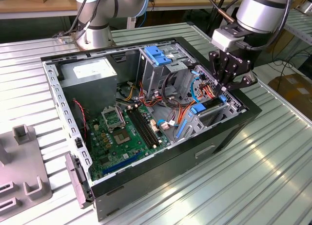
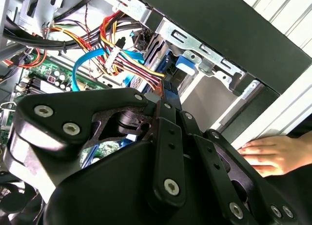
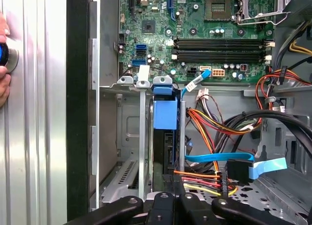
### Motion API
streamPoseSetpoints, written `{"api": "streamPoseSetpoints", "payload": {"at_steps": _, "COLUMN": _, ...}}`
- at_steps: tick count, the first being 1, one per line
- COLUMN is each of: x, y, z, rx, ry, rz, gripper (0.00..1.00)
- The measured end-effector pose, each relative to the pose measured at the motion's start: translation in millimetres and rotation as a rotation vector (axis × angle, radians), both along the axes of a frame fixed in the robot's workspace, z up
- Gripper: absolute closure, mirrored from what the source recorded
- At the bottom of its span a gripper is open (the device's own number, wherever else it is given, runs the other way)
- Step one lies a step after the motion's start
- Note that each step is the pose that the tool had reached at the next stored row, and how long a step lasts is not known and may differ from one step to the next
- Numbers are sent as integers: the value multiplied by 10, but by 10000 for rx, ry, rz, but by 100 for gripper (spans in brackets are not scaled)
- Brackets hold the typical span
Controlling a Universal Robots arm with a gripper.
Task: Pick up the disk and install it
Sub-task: 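Insert the second disk wire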
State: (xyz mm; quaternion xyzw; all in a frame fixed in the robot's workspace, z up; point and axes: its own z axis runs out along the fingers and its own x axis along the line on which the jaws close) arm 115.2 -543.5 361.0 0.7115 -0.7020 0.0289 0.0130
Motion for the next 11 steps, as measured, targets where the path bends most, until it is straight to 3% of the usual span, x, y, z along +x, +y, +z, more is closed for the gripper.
{"api": "streamPoseSetpoints", "payload": {"at_steps": 1, "x": 0, "y": 0, "z": 48, "rx": 4, "ry": 1, "rz": 0, "gripper": 89}}
{"api": "streamPoseSetpoints", "payload": {"at_steps": 6, "x": 0, "y": 0, "z": 163, "rx": 9, "ry": 7, "rz": 1, "gripper": 89}}
{"api": "streamPoseSetpoints", "payload": {"at_steps": 11, "x": -2, "y": 0, "z": 212, "rx": 38, "ry": 38, "rz": 0, "gripper": 89}}
